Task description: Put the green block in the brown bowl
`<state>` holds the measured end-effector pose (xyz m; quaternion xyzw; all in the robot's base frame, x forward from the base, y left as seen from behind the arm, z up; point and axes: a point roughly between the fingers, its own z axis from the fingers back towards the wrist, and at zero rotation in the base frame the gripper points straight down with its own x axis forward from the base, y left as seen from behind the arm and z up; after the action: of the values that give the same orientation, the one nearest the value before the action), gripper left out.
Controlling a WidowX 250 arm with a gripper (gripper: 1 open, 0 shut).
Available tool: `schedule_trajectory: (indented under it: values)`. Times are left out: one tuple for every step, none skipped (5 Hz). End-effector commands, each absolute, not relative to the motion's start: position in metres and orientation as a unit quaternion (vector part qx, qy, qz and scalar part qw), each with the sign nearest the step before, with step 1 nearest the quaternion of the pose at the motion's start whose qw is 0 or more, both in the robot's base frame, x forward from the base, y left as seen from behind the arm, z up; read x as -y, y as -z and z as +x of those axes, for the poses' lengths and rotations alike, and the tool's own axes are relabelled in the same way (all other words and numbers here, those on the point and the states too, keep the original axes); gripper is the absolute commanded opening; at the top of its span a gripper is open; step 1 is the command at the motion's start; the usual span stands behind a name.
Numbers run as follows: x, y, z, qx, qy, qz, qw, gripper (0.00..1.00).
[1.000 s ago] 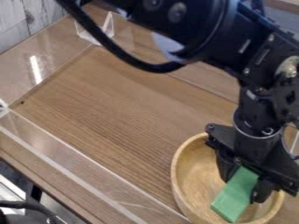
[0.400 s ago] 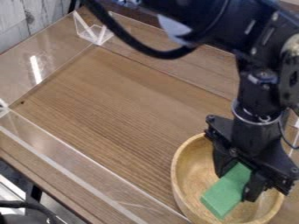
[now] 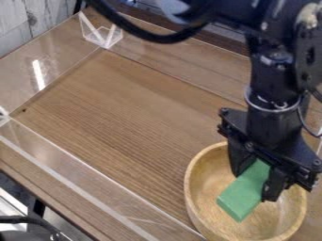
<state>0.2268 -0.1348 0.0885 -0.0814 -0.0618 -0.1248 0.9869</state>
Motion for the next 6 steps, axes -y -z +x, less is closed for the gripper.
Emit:
schedule_trajectory:
  values:
    - [0.135, -0.084, 0.231, 0.066, 0.1, -0.088, 0.989, 0.0]
    - [0.131, -0.068, 0.232, 0.057, 0.115, -0.09, 0.988, 0.0]
    - [0.127, -0.064, 0.232, 0.051, 0.125, -0.084, 0.987, 0.0]
    - [0.123, -0.064, 0.232, 0.048, 0.121, -0.078, 0.988, 0.0]
    - [0.119, -0.065, 0.233, 0.049, 0.118, -0.074, 0.989, 0.0]
    - [0.122, -0.07, 0.224, 0.053, 0.099, -0.071, 0.991, 0.0]
